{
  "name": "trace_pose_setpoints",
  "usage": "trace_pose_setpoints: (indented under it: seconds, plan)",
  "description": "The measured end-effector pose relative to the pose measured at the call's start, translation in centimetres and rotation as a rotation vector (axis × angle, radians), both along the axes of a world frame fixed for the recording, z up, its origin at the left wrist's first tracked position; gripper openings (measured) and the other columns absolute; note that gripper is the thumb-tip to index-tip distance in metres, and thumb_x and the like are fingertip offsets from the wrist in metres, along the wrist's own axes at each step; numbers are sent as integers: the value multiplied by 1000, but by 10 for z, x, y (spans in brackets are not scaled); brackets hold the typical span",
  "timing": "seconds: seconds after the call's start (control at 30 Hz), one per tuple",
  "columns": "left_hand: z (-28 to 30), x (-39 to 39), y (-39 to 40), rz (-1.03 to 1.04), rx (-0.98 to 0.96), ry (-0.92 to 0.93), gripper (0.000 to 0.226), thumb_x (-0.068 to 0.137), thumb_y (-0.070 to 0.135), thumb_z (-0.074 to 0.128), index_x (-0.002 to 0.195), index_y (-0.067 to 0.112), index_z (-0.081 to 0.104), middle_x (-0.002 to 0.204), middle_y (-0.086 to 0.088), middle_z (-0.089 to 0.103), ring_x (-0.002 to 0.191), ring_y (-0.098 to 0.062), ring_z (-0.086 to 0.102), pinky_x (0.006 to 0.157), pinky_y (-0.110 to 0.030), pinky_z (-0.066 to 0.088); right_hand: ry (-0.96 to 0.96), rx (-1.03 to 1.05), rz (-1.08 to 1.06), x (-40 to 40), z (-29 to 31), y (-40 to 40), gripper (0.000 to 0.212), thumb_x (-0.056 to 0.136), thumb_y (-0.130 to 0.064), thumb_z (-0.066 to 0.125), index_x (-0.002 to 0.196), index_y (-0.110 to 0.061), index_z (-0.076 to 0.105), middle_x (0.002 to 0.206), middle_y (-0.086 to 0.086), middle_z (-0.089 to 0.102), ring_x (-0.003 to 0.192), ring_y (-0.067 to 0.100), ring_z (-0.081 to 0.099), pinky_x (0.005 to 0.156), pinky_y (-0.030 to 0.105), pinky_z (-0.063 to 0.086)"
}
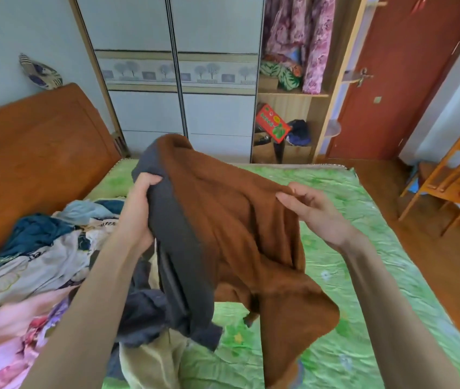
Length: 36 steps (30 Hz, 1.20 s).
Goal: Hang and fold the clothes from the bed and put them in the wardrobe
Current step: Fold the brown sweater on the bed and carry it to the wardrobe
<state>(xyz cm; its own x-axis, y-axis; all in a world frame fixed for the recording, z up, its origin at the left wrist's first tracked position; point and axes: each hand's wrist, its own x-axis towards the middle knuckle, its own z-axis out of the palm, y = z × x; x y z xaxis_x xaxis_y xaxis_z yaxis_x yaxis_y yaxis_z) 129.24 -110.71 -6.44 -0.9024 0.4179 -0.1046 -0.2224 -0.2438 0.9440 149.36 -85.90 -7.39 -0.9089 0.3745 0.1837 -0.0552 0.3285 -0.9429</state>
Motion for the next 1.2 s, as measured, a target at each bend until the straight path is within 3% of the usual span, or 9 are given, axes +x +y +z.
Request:
trace_pose_setpoints:
  seconds: [0.13,0.4,0.5,0.57,0.7,0.83,0.93,1.03,1.2]
  plan:
    - [-25,-5,11,-77,-392,103,22,95,28,65,113,17,71,87,4,80,77,-12,75,63,-29,52,137,111,-125,-14,27,-16,38,105,-21,62,82,8,52,80,9,40,79,12,42,71,25,36]
    - [-67,26,26,-264,-791,409,32,102,27,62,80,4,58,76,-12,58,78,-30,60,72,-39,45,210,411,-220,-31,77,-40,43,108,-30,58,90,9,62,85,30,58,79,41,58,71,49,48]
    - [-70,42,32,-164,-954,571,60,100,37,67,129,-13,54,129,-31,54,121,-43,54,99,-50,45,200,417,-270,-34,92,-42,47,107,-32,58,92,12,61,88,34,60,81,46,59,73,53,50]
    - [-69,55,32,6,-858,620,80,95,36,72,150,-4,29,145,-18,35,134,-36,40,105,-47,40,182,397,-298,-36,100,-44,47,107,-34,59,92,11,63,89,34,62,83,46,61,72,53,52]
    - [-60,75,31,206,-567,727,48,93,33,75,119,15,39,114,0,44,101,-19,52,80,-34,44,151,354,-376,-40,109,-46,45,105,-34,62,91,9,65,80,23,66,70,30,64,70,44,55]
    - [-47,92,26,-226,-273,830,26,103,57,56,96,32,54,78,7,60,71,-11,60,65,-20,44,176,286,-425,-46,116,-48,40,105,-27,62,98,12,68,93,31,70,80,38,69,77,51,58]
    - [-52,108,26,-447,-390,911,55,85,82,61,118,39,49,101,14,67,91,-5,67,76,-25,53,169,258,-439,-52,119,-47,37,105,-24,62,98,12,69,82,22,68,72,31,66,70,42,57]
    - [-64,114,33,-319,-397,1001,29,100,52,66,111,30,51,88,16,60,75,-4,60,66,-21,44,137,247,-428,-53,116,-44,43,105,-24,62,100,18,64,78,16,58,71,24,54,65,38,44]
    - [-54,105,34,-310,-81,534,20,111,37,48,105,40,68,92,11,71,88,-10,70,76,-22,56,28,161,-402,-44,86,-28,43,105,-25,60,102,17,65,76,27,55,68,24,52,63,39,43]
